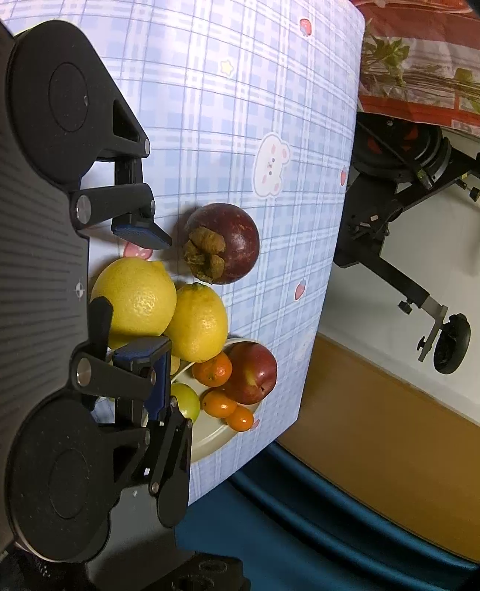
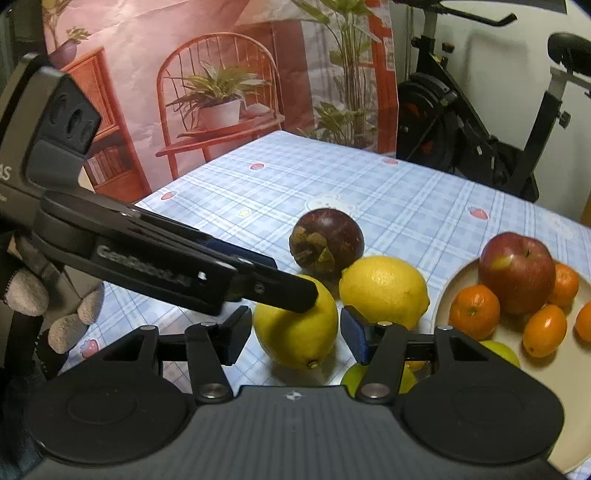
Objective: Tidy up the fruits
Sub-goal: 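Move the left gripper back to the pile and around a yellow lemon, then close the left gripper on the yellow lemon and lift it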
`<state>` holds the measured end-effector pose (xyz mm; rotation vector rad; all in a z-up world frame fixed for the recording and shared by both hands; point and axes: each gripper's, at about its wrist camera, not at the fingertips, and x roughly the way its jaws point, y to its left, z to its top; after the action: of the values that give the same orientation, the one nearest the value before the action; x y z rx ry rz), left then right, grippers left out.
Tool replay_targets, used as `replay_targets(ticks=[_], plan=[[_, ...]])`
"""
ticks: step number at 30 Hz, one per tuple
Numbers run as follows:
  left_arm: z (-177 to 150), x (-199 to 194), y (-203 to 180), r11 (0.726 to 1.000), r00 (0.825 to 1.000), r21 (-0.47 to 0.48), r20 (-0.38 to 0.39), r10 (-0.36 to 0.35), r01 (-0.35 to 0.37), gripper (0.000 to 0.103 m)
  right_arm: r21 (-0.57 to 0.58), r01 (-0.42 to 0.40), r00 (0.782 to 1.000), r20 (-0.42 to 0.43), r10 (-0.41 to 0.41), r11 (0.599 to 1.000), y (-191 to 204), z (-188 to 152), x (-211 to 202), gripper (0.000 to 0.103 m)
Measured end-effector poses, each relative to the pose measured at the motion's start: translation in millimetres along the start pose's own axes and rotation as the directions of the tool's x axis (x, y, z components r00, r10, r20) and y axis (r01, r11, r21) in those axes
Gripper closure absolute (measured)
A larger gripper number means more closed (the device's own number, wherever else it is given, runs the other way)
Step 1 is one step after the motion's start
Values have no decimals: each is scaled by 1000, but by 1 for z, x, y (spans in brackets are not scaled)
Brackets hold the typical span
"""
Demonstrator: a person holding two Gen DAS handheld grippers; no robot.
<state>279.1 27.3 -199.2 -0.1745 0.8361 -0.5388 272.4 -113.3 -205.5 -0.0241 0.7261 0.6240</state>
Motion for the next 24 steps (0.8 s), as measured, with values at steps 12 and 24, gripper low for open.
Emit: replay_targets(ticks=[12, 24], plan=[[-7, -4, 8, 998, 1000, -52, -4, -29, 29, 47, 27, -3, 1000, -10, 3, 1000, 4, -5, 5, 47], [-13, 3, 4, 999, 1000, -49, -24, -21, 19, 40, 8, 17, 1000, 4, -17, 1000, 10, -10, 3, 47]])
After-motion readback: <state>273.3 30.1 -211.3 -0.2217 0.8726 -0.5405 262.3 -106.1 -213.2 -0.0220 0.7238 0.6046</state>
